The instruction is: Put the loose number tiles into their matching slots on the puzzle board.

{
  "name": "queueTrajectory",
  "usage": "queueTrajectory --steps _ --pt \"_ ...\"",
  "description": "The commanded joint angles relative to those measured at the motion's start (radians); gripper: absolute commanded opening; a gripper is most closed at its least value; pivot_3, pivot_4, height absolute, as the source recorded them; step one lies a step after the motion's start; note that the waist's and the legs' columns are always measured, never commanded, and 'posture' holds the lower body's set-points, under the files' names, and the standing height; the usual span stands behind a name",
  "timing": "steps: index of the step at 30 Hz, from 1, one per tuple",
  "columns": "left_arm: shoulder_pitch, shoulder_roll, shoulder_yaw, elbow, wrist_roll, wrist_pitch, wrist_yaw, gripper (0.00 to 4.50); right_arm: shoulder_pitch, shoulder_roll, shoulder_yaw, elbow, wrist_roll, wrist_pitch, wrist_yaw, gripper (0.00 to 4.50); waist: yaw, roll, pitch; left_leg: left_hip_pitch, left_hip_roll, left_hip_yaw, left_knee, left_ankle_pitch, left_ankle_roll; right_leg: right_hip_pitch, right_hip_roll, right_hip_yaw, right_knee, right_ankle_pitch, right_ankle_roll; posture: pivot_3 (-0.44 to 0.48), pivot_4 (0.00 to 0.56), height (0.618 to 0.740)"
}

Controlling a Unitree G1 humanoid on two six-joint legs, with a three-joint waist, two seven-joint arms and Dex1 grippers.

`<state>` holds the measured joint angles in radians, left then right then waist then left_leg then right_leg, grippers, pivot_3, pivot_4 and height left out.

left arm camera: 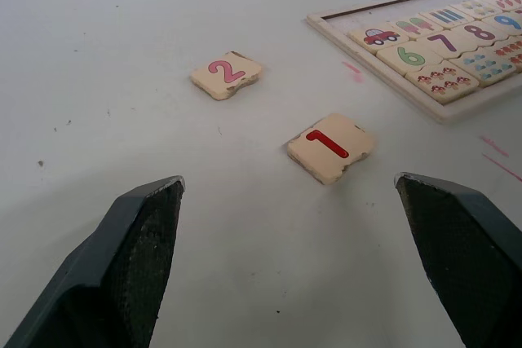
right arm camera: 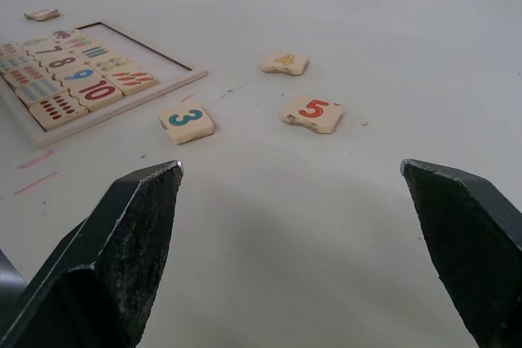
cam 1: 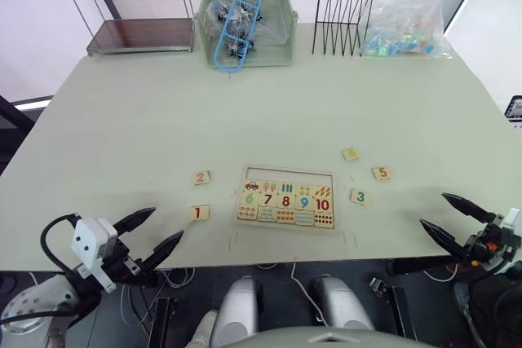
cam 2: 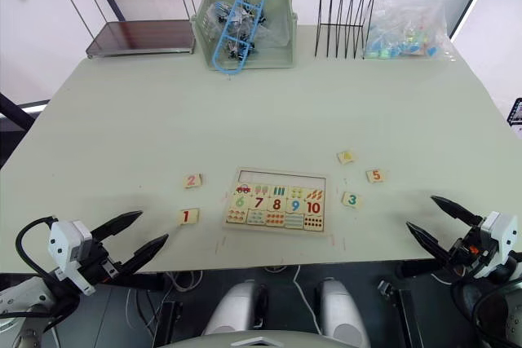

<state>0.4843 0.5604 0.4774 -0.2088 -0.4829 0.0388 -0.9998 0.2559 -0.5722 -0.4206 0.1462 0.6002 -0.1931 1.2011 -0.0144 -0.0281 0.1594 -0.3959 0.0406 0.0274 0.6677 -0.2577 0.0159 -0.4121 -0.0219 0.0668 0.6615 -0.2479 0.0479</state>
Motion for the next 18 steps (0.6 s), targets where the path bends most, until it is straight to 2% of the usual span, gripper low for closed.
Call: queueTrajectory --steps 1,9,18 --pt "-0.014 0.017 0.003 0.018 0.000 -0.024 -0.013 4.40 0.010 -0.001 -0.022 -0.042 0.012 0.003 -0.012 4.50 0.000 0.000 0.000 0.000 0.000 0.000 0.000 0.000 0.000 0.000 0.000 0.000 0.000 0.000 0.000 0.000 0.150 0.740" --pt "-0.043 0.034 -0.001 0.071 -0.010 -0.033 -0.038 4.40 0.037 0.003 -0.019 -0.116 0.010 0.030 -0.060 4.50 -0.001 0.001 0.000 0.000 0.000 0.000 0.000 0.000 0.000 0.000 0.001 0.000 0.000 0.000 0.000 0.000 0.150 0.740" --pt "-0.054 0.035 -0.001 0.091 -0.011 -0.049 -0.047 4.40 0.033 -0.003 -0.020 -0.120 0.010 0.039 -0.067 4.50 0.000 0.001 -0.001 0.000 0.000 0.000 0.000 0.000 0.000 0.000 0.001 0.000 0.000 0.000 0.000 0.000 0.150 0.740"
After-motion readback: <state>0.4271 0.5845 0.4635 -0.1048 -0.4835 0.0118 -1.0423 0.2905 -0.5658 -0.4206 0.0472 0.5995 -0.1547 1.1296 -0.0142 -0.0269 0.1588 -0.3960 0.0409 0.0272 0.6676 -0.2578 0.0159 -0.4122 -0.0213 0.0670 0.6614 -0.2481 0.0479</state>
